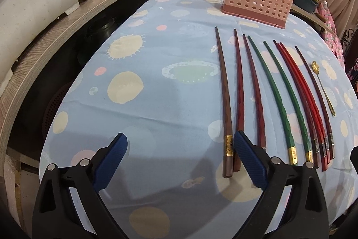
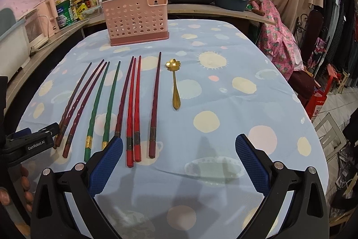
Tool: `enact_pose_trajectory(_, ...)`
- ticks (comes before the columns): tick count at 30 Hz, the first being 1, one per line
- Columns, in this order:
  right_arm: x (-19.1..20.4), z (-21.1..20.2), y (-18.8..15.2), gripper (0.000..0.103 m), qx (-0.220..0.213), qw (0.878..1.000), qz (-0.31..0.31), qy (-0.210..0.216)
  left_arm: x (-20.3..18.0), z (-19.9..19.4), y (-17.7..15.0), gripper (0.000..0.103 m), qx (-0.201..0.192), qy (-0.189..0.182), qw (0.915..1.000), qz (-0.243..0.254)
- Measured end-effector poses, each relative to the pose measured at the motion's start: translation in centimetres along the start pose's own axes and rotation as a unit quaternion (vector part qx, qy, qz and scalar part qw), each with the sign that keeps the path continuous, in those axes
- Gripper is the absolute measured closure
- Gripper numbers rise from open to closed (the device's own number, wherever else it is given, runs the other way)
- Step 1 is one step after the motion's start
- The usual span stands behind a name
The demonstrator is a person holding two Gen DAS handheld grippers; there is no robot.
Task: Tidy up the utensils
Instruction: 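Grasp a brown chopstick with the left gripper while the right gripper grasps the gold spoon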
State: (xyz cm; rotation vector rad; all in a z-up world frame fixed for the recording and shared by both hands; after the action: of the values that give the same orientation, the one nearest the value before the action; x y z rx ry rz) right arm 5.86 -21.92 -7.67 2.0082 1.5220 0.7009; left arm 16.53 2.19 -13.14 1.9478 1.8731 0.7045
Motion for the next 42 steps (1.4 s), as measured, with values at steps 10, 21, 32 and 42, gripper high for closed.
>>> enact_pose_trajectory(10, -0.2, 1.3, 1.1, 0.007, 0.003, 1.000, -0.003, -0.003, 0.0, 0.2, -0.9, 0.014, 0.015, -0.008, 0.9999, -0.004)
enact_pose_trajectory(21, -1.9, 5.1, 3.5, 0.022, 0.016, 1.000, 0.020, 0.010, -1.0, -0.6, -0.5, 0.049, 0.015, -0.029, 0.9994, 0.005)
enact_pose_trajectory(32, -1.6, 8.3, 3.2, 0.070, 0.051, 0.998, 0.023, 0.035, -1.6, -0.7, -0.4, 0.092, 0.031, -0.056, 0.9979, 0.008)
enact_pose_trajectory(42, -1.6, 8.2, 3.2, 0.092, 0.054, 0.998, 0.018, 0.041, -1.6, -0.9, -0.4, 0.094, 0.038, -0.063, 0.9973, 0.006)
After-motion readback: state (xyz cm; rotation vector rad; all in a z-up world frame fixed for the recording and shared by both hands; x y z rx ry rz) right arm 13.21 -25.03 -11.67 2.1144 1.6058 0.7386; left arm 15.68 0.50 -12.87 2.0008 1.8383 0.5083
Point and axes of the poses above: each gripper's, at about its wrist camera, not at the fingertips, and z roughly the way its jaws point, x to its left, y to its top, the point moved 10 cm from there along z, roughly the way its jaws point, and after that the axes turned 7 degrees about y, right-handed, at the moved point
